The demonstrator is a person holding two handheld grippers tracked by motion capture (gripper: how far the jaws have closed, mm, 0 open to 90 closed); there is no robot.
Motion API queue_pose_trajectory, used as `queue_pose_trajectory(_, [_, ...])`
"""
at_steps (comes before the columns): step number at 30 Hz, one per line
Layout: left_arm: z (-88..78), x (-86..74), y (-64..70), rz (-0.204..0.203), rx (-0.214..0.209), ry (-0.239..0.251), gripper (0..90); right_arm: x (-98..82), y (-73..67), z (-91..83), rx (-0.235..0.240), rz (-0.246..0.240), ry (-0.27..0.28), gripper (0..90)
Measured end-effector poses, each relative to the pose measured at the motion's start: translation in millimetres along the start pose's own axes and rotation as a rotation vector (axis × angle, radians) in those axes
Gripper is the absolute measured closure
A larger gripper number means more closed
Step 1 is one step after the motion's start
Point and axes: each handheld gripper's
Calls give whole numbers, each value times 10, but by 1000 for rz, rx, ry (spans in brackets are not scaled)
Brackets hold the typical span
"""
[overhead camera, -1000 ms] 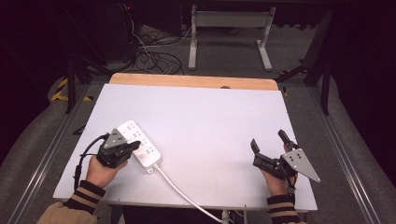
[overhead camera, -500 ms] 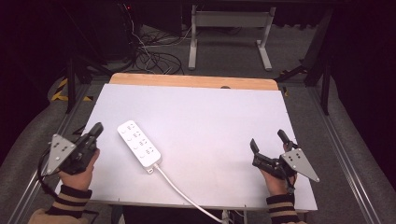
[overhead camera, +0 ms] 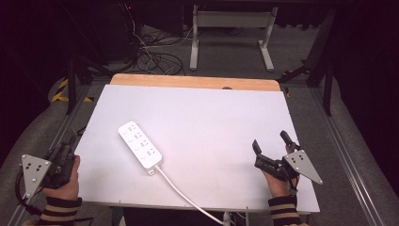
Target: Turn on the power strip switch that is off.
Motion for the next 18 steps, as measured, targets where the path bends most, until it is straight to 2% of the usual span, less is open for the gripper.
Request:
queue_pose_trajectory(4, [19,-2,17,14,-11,-5,900,0,0,-3,0,-1,0,40])
queue_pose_trajectory(9, [35,-28,15,25,-3,-3,895,6,8,-14,0,1,6,40])
queue_pose_trajectory(10, [46,-38,20,31,5,0,747,8,9,-17,1,1,6,40])
queue_pose_trajectory(11, [57,-45,22,34,11,-7,531,11,12,-17,0,0,9,40])
queue_pose_trajectory(12, [67,-53,27,27,22,0,531,11,12,-17,0,0,9,40])
queue_pose_trajectory(13, [74,-58,28,25,37,9,376,11,13,-16,0,1,6,40])
queue_pose_trajectory(14, [80,-55,24,23,41,5,376,11,13,-16,0,1,6,40])
queue_pose_trajectory(18, [101,-48,0,-15,35,-12,189,9,11,-12,2,-2,6,40])
Point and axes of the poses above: each handheld gripper's, and its own axes: z roughly forward along the jaws, x roughly out of its top, y roughly to its right, and after that the axes turned 7 degrees about -x, right-handed
